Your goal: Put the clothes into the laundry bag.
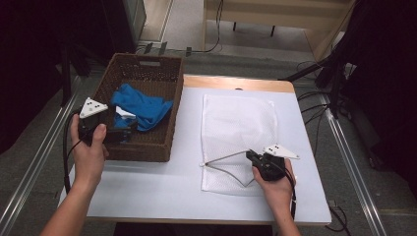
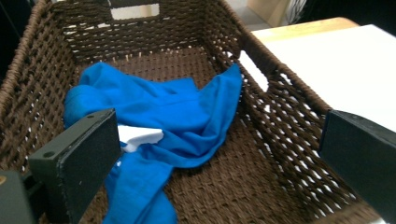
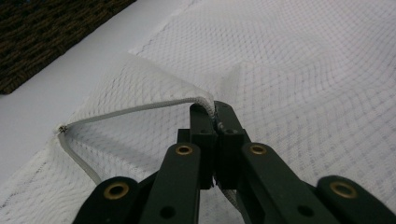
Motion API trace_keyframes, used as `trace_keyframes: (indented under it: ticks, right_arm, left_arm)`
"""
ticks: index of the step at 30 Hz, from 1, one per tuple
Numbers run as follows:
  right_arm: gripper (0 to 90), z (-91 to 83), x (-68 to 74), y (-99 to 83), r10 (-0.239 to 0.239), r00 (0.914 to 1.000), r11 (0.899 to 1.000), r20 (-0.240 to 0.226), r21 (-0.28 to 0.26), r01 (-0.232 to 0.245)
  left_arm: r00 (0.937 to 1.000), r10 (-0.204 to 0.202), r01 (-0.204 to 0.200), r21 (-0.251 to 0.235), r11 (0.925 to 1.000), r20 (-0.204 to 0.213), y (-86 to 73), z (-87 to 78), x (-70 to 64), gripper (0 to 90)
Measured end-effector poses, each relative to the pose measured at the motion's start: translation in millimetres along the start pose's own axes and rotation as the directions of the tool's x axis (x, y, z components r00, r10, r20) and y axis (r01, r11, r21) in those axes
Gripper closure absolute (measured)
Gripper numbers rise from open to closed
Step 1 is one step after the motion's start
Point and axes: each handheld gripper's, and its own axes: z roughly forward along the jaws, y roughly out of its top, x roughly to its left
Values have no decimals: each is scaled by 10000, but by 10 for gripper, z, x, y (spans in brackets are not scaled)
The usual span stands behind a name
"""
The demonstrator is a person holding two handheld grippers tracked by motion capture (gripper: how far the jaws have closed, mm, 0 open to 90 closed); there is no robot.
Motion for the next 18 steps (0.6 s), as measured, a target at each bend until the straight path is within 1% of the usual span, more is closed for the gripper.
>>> trace_keyframes:
  ticks: [4,7,10,12,16,18]
  right_arm:
    - [894,11,4,-7,-23,10000,10000,3,41,23]
    - [894,18,13,-11,-8,10000,10000,-26,58,8]
    - [894,17,15,-12,-31,10000,10000,-32,54,31]
    - [894,16,13,-13,-34,10000,10000,-36,49,35]
    - [895,18,10,-14,-43,10000,10000,-56,51,43]
    - [894,19,9,-15,-60,10000,10000,-58,51,60]
  left_arm:
    - [9999,-157,157,91,9998,-52,52,84,53,0]
    - [9993,-365,366,184,9992,-47,80,169,102,0]
    - [9990,-443,446,288,9986,-101,123,231,139,0]
    - [9987,-502,505,271,9984,-130,157,255,152,0]
    - [9988,-405,413,296,9987,-264,274,300,173,0]
    - [9985,-454,463,267,9986,-321,317,330,188,0]
